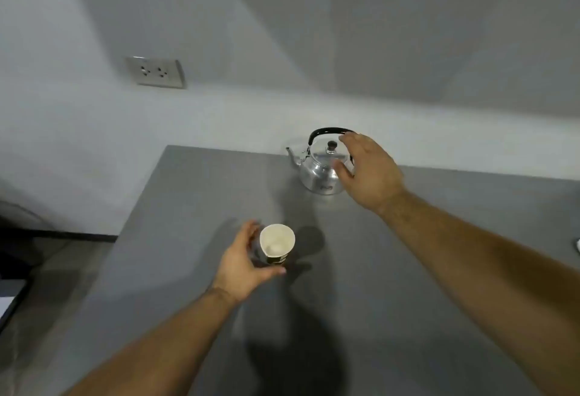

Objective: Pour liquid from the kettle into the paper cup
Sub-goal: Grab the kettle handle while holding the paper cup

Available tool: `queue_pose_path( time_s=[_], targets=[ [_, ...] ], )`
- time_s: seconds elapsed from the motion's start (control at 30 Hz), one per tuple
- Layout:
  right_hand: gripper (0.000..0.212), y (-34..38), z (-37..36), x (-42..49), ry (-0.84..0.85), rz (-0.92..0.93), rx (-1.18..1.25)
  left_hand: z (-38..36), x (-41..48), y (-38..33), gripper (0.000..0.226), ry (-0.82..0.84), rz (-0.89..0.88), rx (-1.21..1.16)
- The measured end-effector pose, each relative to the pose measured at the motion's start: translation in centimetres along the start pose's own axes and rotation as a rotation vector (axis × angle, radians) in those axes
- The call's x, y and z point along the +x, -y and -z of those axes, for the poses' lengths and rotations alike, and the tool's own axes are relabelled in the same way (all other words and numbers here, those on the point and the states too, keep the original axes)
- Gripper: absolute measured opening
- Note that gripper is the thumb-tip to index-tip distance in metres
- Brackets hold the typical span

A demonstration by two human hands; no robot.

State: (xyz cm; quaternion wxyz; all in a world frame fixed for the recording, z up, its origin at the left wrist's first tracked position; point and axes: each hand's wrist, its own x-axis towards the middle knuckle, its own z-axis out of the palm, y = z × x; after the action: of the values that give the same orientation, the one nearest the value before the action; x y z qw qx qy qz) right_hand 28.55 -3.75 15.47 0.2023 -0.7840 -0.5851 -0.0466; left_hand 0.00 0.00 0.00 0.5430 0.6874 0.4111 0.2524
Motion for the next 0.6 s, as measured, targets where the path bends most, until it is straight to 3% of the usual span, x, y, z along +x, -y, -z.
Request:
queue_pose_path(
  time_s=[0.3, 0.6],
  targets=[
    [0.057, -2.7, -4.0, 7.1, 0.158, -0.098, -0.014, -1.8, 3.1, 2.3, 0.073, 0.001, -0.027, -0.018],
    [0.039, -3.9, -6.0, 12.3, 0.293, -0.104, -0.038, -2.6, 3.5, 3.8, 0.068, -0.064, -0.030, 0.036]
  ],
)
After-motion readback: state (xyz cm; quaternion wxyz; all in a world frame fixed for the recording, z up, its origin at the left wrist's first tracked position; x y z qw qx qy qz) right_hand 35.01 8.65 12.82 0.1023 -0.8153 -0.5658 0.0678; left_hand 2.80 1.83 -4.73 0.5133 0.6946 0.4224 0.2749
